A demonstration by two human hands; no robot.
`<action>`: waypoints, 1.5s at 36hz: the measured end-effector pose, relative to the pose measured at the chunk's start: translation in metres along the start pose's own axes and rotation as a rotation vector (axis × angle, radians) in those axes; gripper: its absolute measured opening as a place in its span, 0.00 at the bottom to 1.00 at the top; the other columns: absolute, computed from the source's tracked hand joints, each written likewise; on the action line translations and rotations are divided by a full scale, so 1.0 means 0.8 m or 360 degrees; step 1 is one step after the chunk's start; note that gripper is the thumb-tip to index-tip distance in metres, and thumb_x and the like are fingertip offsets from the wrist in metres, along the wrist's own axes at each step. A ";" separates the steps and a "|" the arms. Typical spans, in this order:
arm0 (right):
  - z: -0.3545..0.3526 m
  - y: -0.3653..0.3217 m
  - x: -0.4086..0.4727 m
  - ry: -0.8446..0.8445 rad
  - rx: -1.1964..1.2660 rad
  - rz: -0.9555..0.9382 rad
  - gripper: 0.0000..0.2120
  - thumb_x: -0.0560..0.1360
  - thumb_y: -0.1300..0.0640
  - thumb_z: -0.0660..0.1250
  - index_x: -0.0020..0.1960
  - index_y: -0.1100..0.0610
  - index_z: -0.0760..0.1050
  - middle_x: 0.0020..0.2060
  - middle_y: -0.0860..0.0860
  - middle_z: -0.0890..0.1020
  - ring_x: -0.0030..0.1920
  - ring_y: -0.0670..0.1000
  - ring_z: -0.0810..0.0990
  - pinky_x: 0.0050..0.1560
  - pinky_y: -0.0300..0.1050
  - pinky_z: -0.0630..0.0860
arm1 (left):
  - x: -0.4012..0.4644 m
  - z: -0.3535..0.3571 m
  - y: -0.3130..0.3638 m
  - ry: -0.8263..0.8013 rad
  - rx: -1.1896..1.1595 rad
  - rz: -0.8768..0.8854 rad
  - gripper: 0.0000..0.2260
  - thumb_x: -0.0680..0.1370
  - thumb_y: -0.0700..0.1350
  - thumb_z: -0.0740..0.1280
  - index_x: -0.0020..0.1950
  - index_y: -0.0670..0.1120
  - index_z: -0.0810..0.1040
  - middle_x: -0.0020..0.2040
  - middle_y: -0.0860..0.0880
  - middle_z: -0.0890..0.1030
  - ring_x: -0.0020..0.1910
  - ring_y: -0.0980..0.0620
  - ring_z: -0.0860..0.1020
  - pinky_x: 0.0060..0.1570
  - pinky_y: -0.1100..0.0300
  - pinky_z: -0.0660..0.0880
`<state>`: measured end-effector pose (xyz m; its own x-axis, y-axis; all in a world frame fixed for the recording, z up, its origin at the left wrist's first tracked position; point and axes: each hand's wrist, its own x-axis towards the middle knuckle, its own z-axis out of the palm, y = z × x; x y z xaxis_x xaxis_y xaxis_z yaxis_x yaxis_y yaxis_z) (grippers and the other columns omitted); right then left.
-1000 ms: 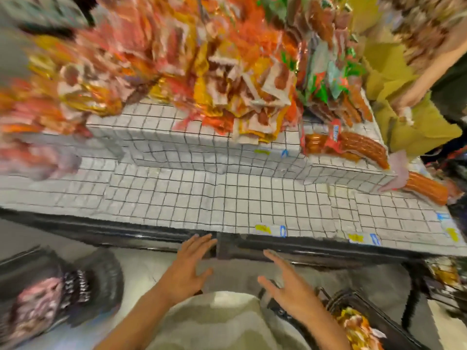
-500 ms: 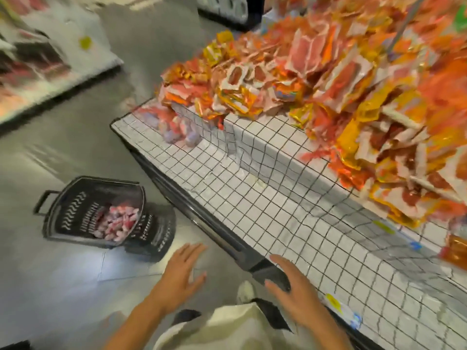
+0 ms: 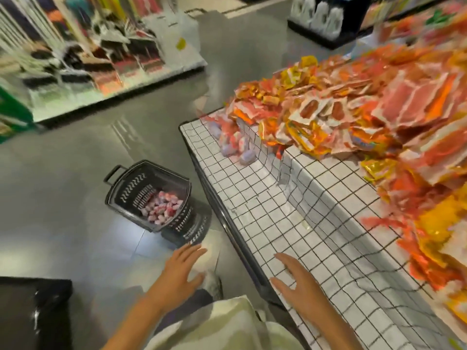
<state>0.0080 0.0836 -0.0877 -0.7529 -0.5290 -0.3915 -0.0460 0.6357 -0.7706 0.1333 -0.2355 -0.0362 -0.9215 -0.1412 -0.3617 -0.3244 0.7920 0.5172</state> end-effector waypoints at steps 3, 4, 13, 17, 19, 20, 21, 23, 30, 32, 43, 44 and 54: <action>0.000 -0.009 0.020 -0.0035 0.0027 0.0019 0.25 0.76 0.35 0.67 0.70 0.26 0.62 0.69 0.24 0.65 0.72 0.35 0.66 0.73 0.46 0.70 | 0.011 -0.005 -0.011 0.0031 -0.0028 -0.0037 0.25 0.81 0.54 0.65 0.77 0.55 0.63 0.78 0.58 0.60 0.79 0.54 0.53 0.78 0.56 0.49; 0.002 -0.014 0.027 -0.0056 0.0019 0.0021 0.26 0.77 0.36 0.67 0.72 0.29 0.63 0.71 0.26 0.65 0.73 0.35 0.66 0.74 0.46 0.69 | 0.017 -0.008 -0.016 0.0038 -0.0026 -0.0039 0.25 0.81 0.53 0.65 0.77 0.55 0.64 0.78 0.58 0.60 0.79 0.54 0.54 0.78 0.57 0.48; 0.032 -0.089 0.117 -0.0051 -0.0010 0.0196 0.27 0.79 0.42 0.69 0.75 0.37 0.64 0.74 0.34 0.66 0.73 0.34 0.65 0.75 0.41 0.65 | 0.103 -0.056 -0.117 -0.0095 -0.0076 -0.0044 0.26 0.81 0.53 0.65 0.78 0.56 0.62 0.80 0.56 0.59 0.80 0.52 0.54 0.78 0.55 0.49; 0.054 -0.142 0.168 0.0011 -0.0002 0.0245 0.26 0.79 0.44 0.69 0.74 0.37 0.65 0.73 0.34 0.67 0.74 0.37 0.65 0.76 0.42 0.64 | 0.154 -0.101 -0.162 -0.0174 -0.0040 0.0021 0.26 0.81 0.51 0.65 0.78 0.54 0.62 0.79 0.55 0.60 0.78 0.54 0.56 0.76 0.59 0.50; 0.068 -0.171 0.196 0.0040 0.0043 0.0267 0.23 0.78 0.43 0.70 0.69 0.31 0.66 0.69 0.29 0.68 0.72 0.36 0.67 0.71 0.36 0.64 | 0.176 -0.131 -0.181 -0.0178 -0.0059 0.0060 0.26 0.81 0.51 0.65 0.78 0.52 0.63 0.78 0.54 0.62 0.78 0.53 0.58 0.75 0.62 0.50; 0.075 -0.185 0.210 0.0042 0.0063 0.0281 0.23 0.78 0.43 0.70 0.68 0.30 0.65 0.67 0.27 0.68 0.71 0.35 0.68 0.69 0.33 0.64 | 0.188 -0.145 -0.191 -0.0171 -0.0070 0.0076 0.26 0.81 0.50 0.65 0.78 0.51 0.64 0.78 0.54 0.62 0.77 0.53 0.59 0.74 0.63 0.50; 0.082 -0.198 0.223 0.0034 0.0062 0.0289 0.23 0.78 0.43 0.70 0.68 0.29 0.65 0.66 0.27 0.68 0.70 0.35 0.68 0.68 0.33 0.65 | 0.199 -0.160 -0.201 -0.0164 -0.0071 0.0091 0.25 0.81 0.50 0.65 0.78 0.51 0.64 0.78 0.53 0.63 0.77 0.53 0.59 0.74 0.63 0.51; 0.095 -0.220 0.247 -0.0001 0.0008 0.0304 0.23 0.79 0.43 0.69 0.70 0.33 0.66 0.69 0.32 0.70 0.72 0.39 0.69 0.71 0.37 0.66 | 0.218 -0.187 -0.222 -0.0191 -0.0052 0.0107 0.25 0.82 0.51 0.64 0.78 0.50 0.64 0.78 0.53 0.62 0.77 0.53 0.59 0.75 0.62 0.52; 0.105 -0.273 0.307 0.0079 0.0000 0.0336 0.26 0.80 0.43 0.68 0.75 0.43 0.67 0.73 0.38 0.70 0.73 0.41 0.68 0.76 0.45 0.66 | 0.261 -0.250 -0.290 -0.0259 -0.0087 0.0119 0.24 0.79 0.47 0.67 0.74 0.43 0.70 0.73 0.45 0.71 0.72 0.45 0.68 0.73 0.55 0.63; 0.102 -0.280 0.320 0.0144 0.0057 0.0353 0.24 0.79 0.44 0.68 0.74 0.40 0.67 0.72 0.36 0.69 0.73 0.39 0.67 0.76 0.45 0.66 | 0.274 -0.258 -0.302 -0.0261 -0.0080 0.0094 0.24 0.79 0.44 0.69 0.74 0.42 0.71 0.73 0.44 0.71 0.72 0.45 0.69 0.73 0.55 0.63; 0.047 -0.292 0.422 0.0603 0.0309 0.0152 0.23 0.79 0.50 0.71 0.70 0.35 0.70 0.69 0.35 0.75 0.71 0.39 0.72 0.60 0.28 0.73 | 0.370 -0.280 -0.271 -0.0233 -0.0194 0.0062 0.24 0.80 0.41 0.68 0.76 0.43 0.67 0.74 0.46 0.68 0.74 0.48 0.65 0.69 0.69 0.53; 0.040 -0.296 0.432 0.0684 0.0327 0.0119 0.24 0.79 0.52 0.71 0.71 0.36 0.70 0.69 0.36 0.75 0.70 0.40 0.73 0.55 0.24 0.72 | 0.380 -0.283 -0.261 -0.0215 -0.0220 0.0069 0.24 0.80 0.41 0.69 0.75 0.43 0.68 0.74 0.46 0.69 0.74 0.48 0.65 0.69 0.69 0.53; 0.017 -0.273 0.492 0.1128 -0.0302 0.0248 0.15 0.74 0.57 0.77 0.59 0.60 0.83 0.58 0.53 0.83 0.60 0.59 0.75 0.61 0.55 0.75 | 0.470 -0.293 -0.191 -0.0204 -0.0256 0.0317 0.18 0.82 0.48 0.65 0.73 0.55 0.70 0.73 0.57 0.69 0.74 0.58 0.63 0.74 0.60 0.60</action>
<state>-0.2690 -0.2710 -0.0808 -0.9995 0.0228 -0.0219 0.0315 0.7937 -0.6075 -0.2136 -0.5485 -0.0691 -0.9394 0.0917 -0.3305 -0.1791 0.6906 0.7007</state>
